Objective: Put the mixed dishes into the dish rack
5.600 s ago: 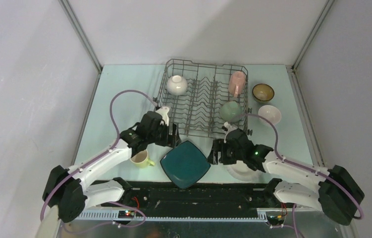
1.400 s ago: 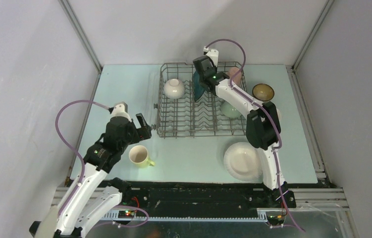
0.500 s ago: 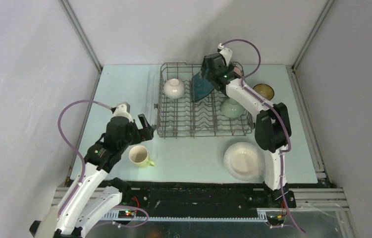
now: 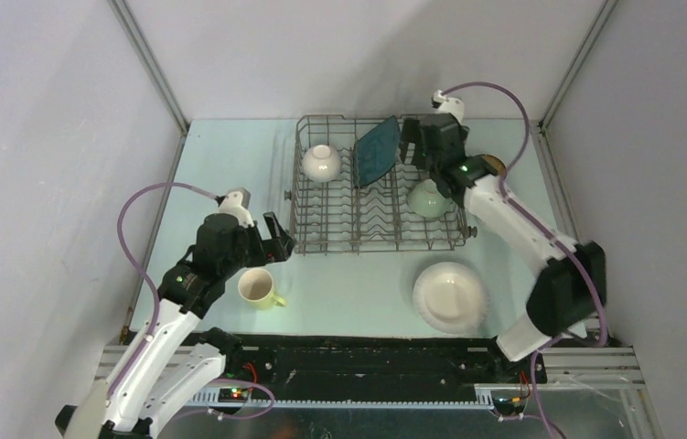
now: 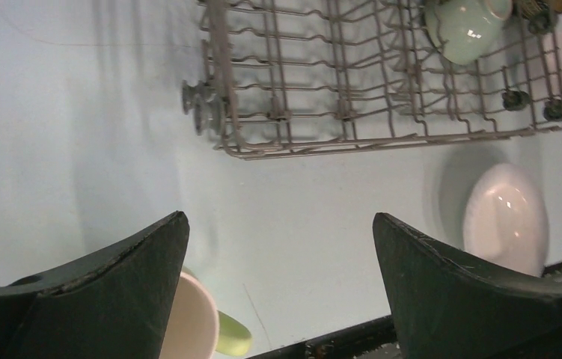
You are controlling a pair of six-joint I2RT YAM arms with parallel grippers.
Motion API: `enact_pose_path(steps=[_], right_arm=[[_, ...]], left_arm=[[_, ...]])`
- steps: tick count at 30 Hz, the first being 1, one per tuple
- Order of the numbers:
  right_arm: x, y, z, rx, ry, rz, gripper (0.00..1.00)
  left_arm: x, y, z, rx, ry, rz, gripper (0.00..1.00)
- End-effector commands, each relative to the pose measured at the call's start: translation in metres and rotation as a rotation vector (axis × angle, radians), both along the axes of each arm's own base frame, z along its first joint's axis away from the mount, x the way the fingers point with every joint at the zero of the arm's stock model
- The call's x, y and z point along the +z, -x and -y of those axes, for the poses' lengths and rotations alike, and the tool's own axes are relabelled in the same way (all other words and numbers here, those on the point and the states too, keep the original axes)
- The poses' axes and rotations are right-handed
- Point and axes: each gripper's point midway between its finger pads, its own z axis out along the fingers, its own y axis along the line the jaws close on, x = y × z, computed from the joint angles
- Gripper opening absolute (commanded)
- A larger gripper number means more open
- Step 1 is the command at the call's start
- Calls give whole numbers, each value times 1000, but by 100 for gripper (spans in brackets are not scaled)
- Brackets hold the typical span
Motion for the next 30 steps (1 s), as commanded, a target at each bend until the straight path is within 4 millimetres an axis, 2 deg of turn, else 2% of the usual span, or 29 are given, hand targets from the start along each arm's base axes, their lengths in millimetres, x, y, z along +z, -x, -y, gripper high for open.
enact_pose_path(steps=[1,2,3,4,5,6,7,8,9,12,17,18,21,25,26,27,28,30], right_arm=[[16,49,24,51,23,9,100],[2,59,29,56,40,-27,100],[5,73,34,67,39,-34,99],[-15,86,40,70,62,-90,99],[-10,97,44,78,50,-81,99],[-28,111,50,80,68,-129,99],[-25,122,54,80,55,-121,99],[-44,136,61,78,72,-170,99],[-41,146,65,74,52,-159,99],[-63,183,76,84,30,-218,97],[-92,233,57,167,-102,-325,90],[-102,246,53,186,-88,-356,88],[-121,274,47,185,-43,-424,83],[-142,287,54,136,7,-466,68],[-146,288,53,132,3,-473,66],[-152,289,53,133,7,-480,65],[-155,289,53,130,5,-483,65],[-165,290,52,125,9,-498,62]], left_arm=[[6,2,28,-123,86,6,100],[6,1,30,-128,92,10,100],[8,0,33,-130,104,17,100],[6,0,35,-133,110,15,100],[10,-1,40,-137,133,29,100],[8,0,43,-138,143,29,100],[13,-1,51,-146,170,49,100],[10,0,55,-151,177,48,100],[13,0,65,-161,197,63,100],[9,2,83,-186,219,63,100],[3,4,109,-243,271,67,100],[-3,6,114,-257,266,52,100],[-5,6,130,-292,281,58,100],[-21,9,152,-311,313,15,99],[-16,9,159,-321,342,35,99],[-24,10,161,-314,352,14,99],[-21,10,166,-323,370,26,99],[-28,11,173,-333,368,6,99]])
